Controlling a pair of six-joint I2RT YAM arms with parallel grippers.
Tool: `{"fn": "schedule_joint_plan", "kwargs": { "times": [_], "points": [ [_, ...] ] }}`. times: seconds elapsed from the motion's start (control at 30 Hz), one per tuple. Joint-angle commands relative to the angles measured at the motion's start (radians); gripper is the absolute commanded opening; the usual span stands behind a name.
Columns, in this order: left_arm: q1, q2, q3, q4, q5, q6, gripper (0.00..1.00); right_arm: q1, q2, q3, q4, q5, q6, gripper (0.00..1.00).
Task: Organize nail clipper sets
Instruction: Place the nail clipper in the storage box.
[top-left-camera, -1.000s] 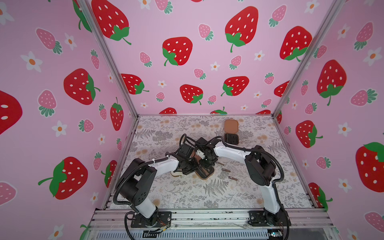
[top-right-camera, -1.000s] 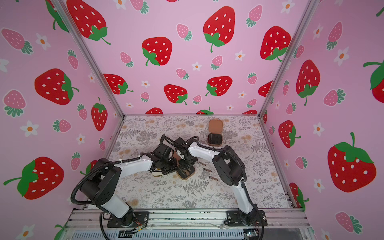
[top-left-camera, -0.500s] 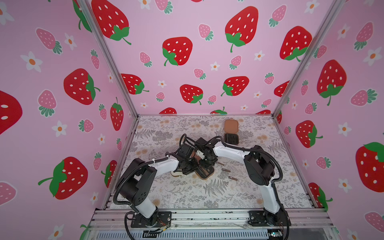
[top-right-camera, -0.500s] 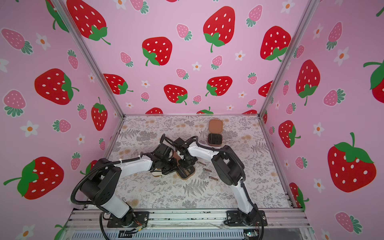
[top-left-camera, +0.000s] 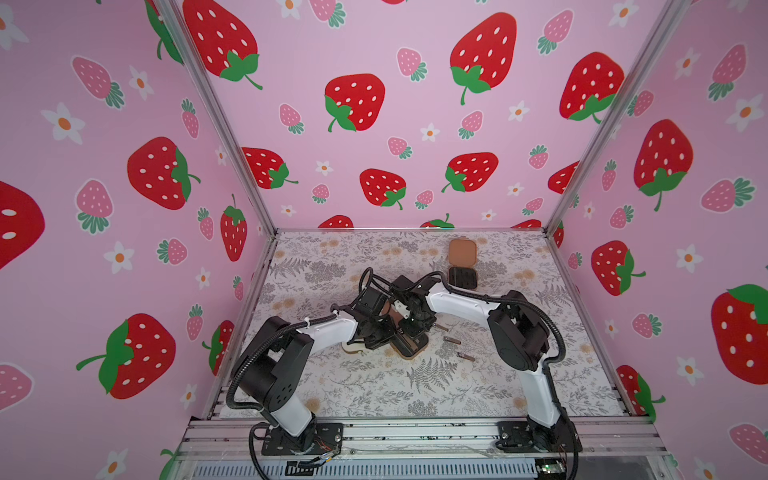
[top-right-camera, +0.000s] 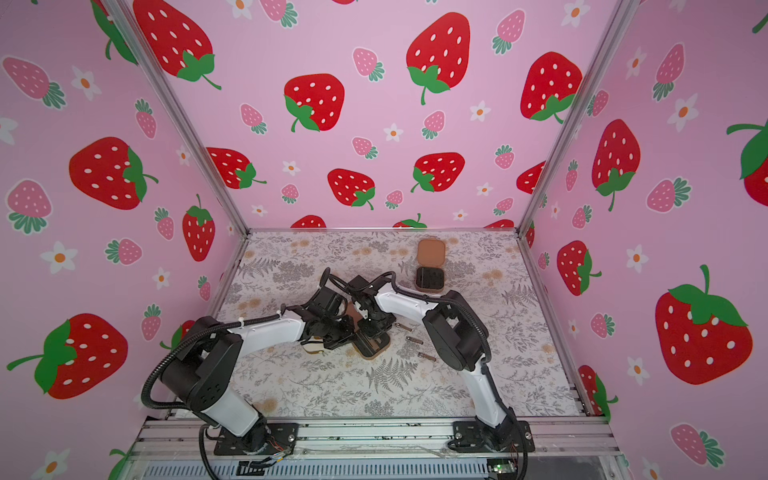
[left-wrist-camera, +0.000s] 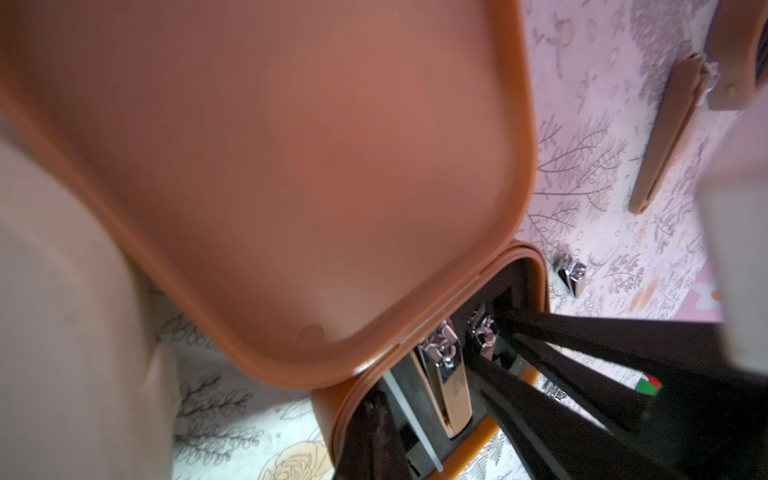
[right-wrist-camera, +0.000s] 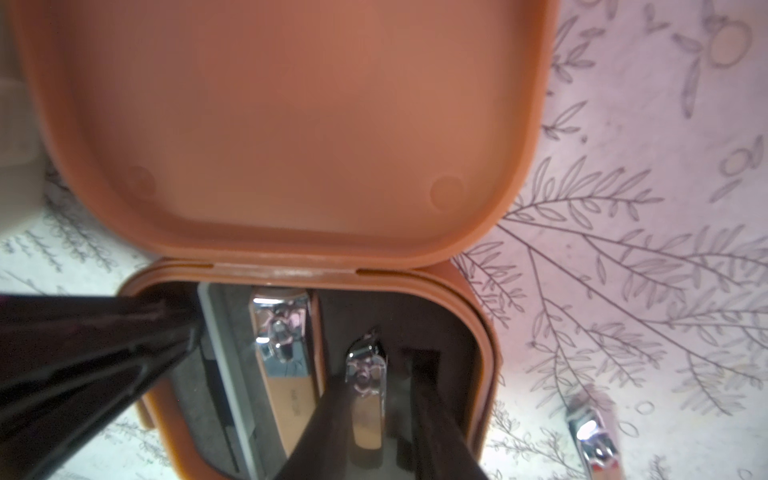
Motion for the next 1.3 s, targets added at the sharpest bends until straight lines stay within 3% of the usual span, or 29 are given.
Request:
{"fn": "schedule_joint_plan", "kwargs": {
  "times": [0.0,0.4,0.7,1.1,1.27],
  "points": [
    [0.008,0.027,0.000,-0.076,-0.043,0.001,0.00,-0.026,-0.001,-0.019,-0.109,0.053,-0.014,0.29],
    [0.008,0.032,0.003,-0.076,-0.042,0.004,0.00,-0.034,-0.089,-0.016,-0.081,-0.007,-0.021,0.33],
    [0.008,0.038,0.003,-0.068,-0.039,0.001,0.00,-0.052,-0.113,-0.009,-0.068,0.016,-0.011,0.33],
    [0.008,0.044,0.002,-0.065,-0.036,-0.002,0.00,-0.054,-0.080,0.004,0.063,-0.137,0.006,0.16],
    [0.009,0.044,0.002,-0.065,-0.036,0.000,0.00,-0.054,-0.034,0.024,0.077,-0.197,0.006,0.13]
  ]
}}
